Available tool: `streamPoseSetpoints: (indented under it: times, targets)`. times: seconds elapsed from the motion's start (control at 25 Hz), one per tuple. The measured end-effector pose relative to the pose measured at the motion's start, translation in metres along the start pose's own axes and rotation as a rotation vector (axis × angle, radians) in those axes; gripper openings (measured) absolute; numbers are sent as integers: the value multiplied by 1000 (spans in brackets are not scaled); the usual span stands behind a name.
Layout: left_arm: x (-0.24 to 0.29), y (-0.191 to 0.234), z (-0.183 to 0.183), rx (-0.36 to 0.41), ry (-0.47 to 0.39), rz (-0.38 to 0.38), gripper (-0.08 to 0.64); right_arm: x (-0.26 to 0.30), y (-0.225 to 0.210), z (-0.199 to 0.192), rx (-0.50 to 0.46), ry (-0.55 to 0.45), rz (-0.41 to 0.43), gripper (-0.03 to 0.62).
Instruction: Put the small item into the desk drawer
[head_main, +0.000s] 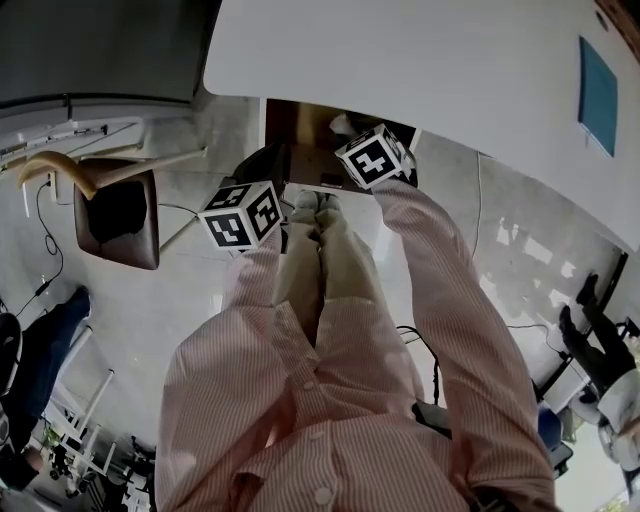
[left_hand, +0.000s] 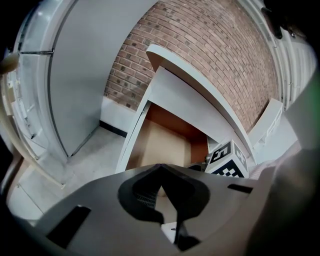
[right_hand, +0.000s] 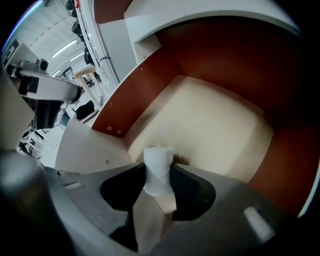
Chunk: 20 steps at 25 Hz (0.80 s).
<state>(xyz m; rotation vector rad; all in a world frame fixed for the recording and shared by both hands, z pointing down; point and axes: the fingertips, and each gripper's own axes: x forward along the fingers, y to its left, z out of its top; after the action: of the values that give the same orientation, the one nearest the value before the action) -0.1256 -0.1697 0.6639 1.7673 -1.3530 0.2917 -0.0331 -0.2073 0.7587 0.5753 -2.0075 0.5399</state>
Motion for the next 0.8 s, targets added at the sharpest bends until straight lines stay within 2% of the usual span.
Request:
streamPoseSetpoints:
  times: [0.16, 0.28, 0.48, 0.8]
  targets:
    - [2, 4, -3, -8, 1, -1, -2, 12, 4, -19, -11, 90, 10, 158]
    - [3, 5, -4, -6, 5, -3, -2, 17, 1, -11, -41, 71, 4, 158]
    - [2, 10, -7, -11, 11, 1, -2, 23, 1, -12, -61, 98, -9, 158]
    - [2, 13, -9, -14, 16, -3, -2, 24, 4, -9, -45, 78, 18, 160]
